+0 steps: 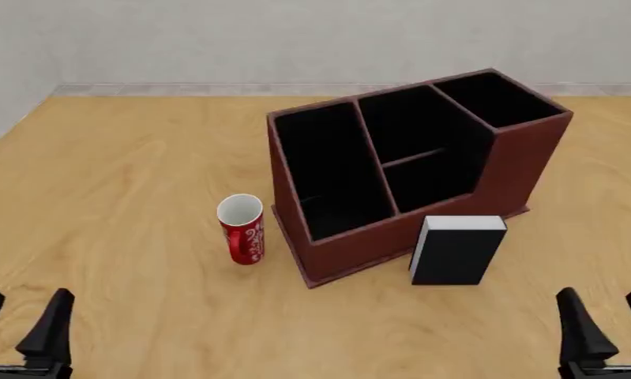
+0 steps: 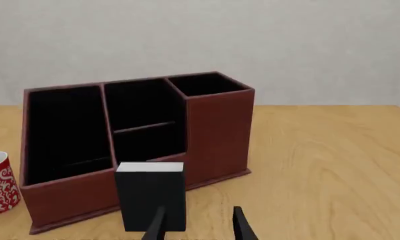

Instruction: Pick up the book and place it in the left compartment of the caddy.

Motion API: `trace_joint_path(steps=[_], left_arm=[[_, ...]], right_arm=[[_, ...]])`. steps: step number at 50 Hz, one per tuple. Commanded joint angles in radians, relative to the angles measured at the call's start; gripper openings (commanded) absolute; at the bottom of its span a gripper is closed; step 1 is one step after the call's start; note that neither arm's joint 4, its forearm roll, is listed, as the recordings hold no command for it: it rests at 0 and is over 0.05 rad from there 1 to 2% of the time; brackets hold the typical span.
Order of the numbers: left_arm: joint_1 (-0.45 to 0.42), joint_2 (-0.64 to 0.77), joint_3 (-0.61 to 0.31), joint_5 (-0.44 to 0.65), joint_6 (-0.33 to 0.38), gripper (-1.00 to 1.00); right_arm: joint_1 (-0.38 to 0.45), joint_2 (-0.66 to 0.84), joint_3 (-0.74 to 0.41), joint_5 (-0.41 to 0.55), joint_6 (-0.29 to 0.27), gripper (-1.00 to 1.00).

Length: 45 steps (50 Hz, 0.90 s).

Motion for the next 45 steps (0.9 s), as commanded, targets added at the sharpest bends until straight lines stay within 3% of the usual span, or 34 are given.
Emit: trace_joint_path(steps=[1, 12, 18, 29, 40, 44, 45], left_arm=[[0.000, 0.000, 0.000, 0.000, 0.000, 1.00], [0.000, 0.000, 0.000, 0.000, 0.000, 1.00], [0.000, 0.000, 0.000, 0.000, 0.000, 1.00], [0.000, 0.000, 0.000, 0.000, 0.000, 1.00], [0.000, 0.000, 0.000, 0.000, 0.000, 1.00], [0.000, 0.000, 0.000, 0.000, 0.000, 1.00], [0.000, 0.000, 0.000, 0.000, 0.000, 1.00]], right_arm=[[0.008, 0.007, 0.000, 0.004, -0.006, 1.00], [0.019, 0.017, -0.012, 0.011, -0.018, 1.00], [0.043, 0.031, -0.079, 0.066, -0.048, 1.00], [0.124, 0.083, -0.247, 0.204, -0.232, 1.00], [0.203, 0.173, -0.332, 0.277, -0.372, 1.00], [0.237, 0.217, -0.376, 0.317, -0.390, 1.00], [0.237, 0.233, -0.377, 0.320, -0.422, 1.00]])
